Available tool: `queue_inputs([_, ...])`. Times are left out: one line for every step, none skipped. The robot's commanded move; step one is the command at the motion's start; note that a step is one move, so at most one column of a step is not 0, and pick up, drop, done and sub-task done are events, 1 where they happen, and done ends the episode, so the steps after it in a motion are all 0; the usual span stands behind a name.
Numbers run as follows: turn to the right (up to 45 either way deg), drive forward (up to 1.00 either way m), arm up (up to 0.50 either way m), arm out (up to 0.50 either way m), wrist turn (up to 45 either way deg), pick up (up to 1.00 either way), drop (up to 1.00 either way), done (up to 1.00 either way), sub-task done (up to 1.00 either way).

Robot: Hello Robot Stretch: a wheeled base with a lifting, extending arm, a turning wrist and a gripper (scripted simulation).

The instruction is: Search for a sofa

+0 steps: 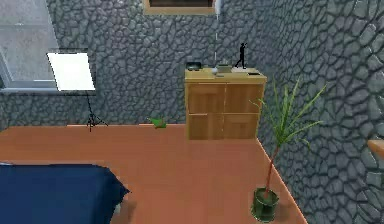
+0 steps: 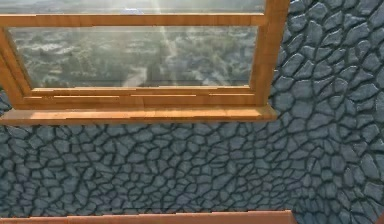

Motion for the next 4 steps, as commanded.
queue_inputs([0.0, 1.0, 0.0, 0.0, 0.0, 0.0, 0.0, 0.0, 0.0])
queue_inputs([-6.0, 0.0, 0.0, 0.0, 0.0, 0.0, 0.0, 0.0, 0.0])
queue_inputs([0.0, 0.25, 0.0, 0.0, 0.0, 0.0, 0.0, 0.0, 0.0])
queue_inputs([3.0, 0.0, 0.0, 0.0, 0.0, 0.0, 0.0, 0.0, 0.0])
